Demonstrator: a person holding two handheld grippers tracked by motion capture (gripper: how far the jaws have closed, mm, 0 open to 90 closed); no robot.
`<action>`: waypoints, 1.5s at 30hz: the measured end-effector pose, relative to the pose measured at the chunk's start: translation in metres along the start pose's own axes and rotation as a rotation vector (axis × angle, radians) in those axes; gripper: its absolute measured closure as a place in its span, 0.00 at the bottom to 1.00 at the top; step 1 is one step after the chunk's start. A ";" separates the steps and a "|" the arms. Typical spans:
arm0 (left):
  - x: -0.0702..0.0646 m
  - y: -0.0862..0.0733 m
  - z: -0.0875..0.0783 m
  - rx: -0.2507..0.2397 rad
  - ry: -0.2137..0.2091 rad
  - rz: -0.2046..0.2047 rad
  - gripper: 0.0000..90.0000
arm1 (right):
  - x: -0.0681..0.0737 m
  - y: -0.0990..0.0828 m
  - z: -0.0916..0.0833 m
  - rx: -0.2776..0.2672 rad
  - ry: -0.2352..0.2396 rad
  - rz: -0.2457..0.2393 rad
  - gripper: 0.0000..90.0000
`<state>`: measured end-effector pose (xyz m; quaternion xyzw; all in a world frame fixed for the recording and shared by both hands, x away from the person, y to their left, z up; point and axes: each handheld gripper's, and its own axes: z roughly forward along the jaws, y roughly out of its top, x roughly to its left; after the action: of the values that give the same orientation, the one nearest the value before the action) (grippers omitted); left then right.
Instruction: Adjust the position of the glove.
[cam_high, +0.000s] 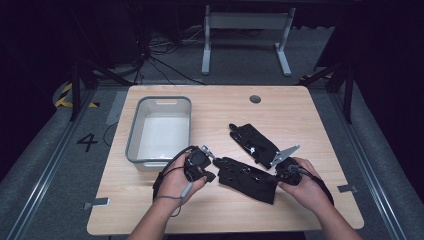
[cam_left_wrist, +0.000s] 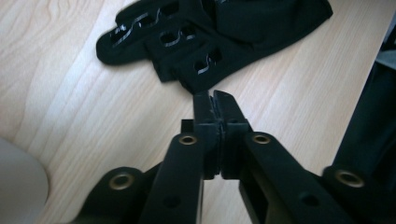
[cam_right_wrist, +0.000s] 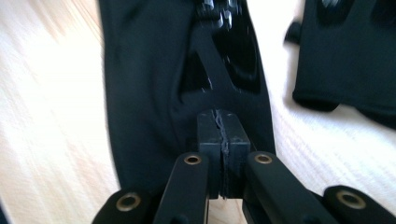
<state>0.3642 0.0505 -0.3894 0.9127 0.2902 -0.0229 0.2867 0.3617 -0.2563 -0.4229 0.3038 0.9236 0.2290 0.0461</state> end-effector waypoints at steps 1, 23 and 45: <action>0.000 0.001 0.002 -0.010 -0.001 -0.001 1.00 | 0.002 0.001 -0.004 -0.018 -0.005 0.000 0.99; 0.006 0.020 0.061 0.042 0.006 0.022 0.99 | -0.005 -0.022 -0.020 -0.076 0.023 0.077 0.99; -0.013 0.020 0.072 0.174 -0.062 0.081 0.97 | -0.008 -0.022 -0.025 -0.114 0.037 0.090 0.98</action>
<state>0.3731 -0.0077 -0.4365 0.9439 0.2412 -0.0647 0.2160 0.3511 -0.2869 -0.4109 0.3377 0.8952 0.2886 0.0359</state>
